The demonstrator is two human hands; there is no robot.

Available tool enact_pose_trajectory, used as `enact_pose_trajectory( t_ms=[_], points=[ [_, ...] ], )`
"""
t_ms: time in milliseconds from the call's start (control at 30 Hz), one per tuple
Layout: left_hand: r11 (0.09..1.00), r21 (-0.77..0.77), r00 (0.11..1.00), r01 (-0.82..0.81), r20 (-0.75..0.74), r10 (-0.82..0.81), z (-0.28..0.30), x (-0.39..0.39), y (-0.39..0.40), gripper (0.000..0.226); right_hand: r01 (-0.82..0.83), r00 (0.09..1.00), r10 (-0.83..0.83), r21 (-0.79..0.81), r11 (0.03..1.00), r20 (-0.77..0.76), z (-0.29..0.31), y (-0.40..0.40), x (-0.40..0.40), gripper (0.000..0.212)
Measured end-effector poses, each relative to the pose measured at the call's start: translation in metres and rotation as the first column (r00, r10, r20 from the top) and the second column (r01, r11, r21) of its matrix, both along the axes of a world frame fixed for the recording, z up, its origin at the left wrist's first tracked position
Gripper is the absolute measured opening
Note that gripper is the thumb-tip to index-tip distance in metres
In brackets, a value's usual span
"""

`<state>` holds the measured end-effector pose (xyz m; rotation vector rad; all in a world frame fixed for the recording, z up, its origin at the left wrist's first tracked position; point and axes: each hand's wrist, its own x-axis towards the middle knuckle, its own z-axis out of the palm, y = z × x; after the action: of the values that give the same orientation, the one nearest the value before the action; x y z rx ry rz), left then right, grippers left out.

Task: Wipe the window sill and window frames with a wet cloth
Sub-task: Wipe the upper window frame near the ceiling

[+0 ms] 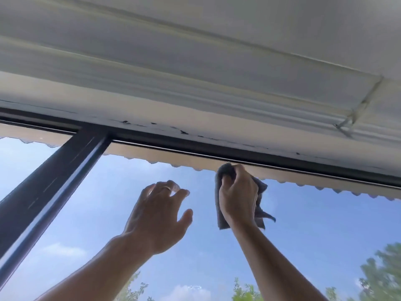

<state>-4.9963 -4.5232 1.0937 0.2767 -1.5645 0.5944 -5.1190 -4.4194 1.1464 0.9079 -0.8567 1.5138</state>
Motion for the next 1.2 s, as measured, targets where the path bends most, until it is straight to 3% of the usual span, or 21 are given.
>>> enact_pose_trajectory(
  t_ms=[67,300,433,500,600,700,800,900,967,1033,1133,1200],
  points=[
    [0.999,0.035,1.0,0.004,0.017,-0.005,0.017,0.001,-0.004,0.049,0.054,0.998,-0.055,-0.002,0.999,-0.036,0.028,0.001,-0.006,0.016],
    [0.998,0.05,0.999,-0.041,0.033,0.04,0.058,-0.005,-0.007,0.051,0.309,0.946,-0.324,0.237,0.921,0.024,0.102,0.016,-0.039,0.03],
    [0.997,0.018,0.996,-0.073,0.047,0.072,0.075,-0.022,-0.009,0.053,0.346,0.925,-0.379,0.363,0.865,0.023,0.123,0.028,-0.071,0.067],
    [0.992,0.015,0.989,-0.123,0.083,0.121,0.079,-0.03,-0.013,0.066,0.414,0.901,-0.435,0.307,0.857,-0.003,0.127,0.031,-0.088,0.076],
    [0.974,-0.064,0.956,-0.219,0.186,0.228,0.078,-0.044,-0.019,0.1,0.539,0.821,-0.561,0.178,0.823,0.107,0.132,0.037,-0.111,0.057],
    [0.98,-0.037,0.952,-0.194,0.235,0.197,0.075,-0.05,-0.028,0.103,0.525,0.817,-0.55,0.172,0.833,0.174,0.135,0.034,-0.114,0.046],
    [0.988,-0.017,0.963,-0.151,0.225,0.15,0.073,-0.051,-0.03,0.095,0.596,0.777,-0.626,0.247,0.765,0.066,0.142,0.016,-0.092,0.058],
    [0.989,-0.003,0.962,-0.147,0.234,0.143,0.074,-0.05,-0.03,0.087,0.704,0.699,-0.696,0.327,0.63,-0.164,0.144,0.002,-0.095,0.063],
    [0.986,-0.02,0.956,-0.167,0.24,0.167,0.074,-0.049,-0.031,0.088,0.739,0.656,-0.731,0.356,0.572,-0.189,0.149,0.007,-0.118,0.071],
    [0.975,-0.071,0.948,-0.211,0.229,0.221,0.073,-0.047,-0.031,0.098,0.723,0.643,-0.763,0.377,0.579,-0.062,0.153,0.02,-0.132,0.082],
    [0.97,-0.083,0.946,-0.229,0.217,0.242,0.072,-0.043,-0.03,0.1,0.567,0.698,-0.667,0.367,0.738,0.262,0.152,0.029,-0.125,0.062],
    [0.972,-0.065,0.956,-0.225,0.181,0.233,0.075,-0.041,-0.031,0.098,0.576,0.703,-0.668,0.355,0.736,0.245,0.148,0.016,-0.102,0.07]
  ],
)
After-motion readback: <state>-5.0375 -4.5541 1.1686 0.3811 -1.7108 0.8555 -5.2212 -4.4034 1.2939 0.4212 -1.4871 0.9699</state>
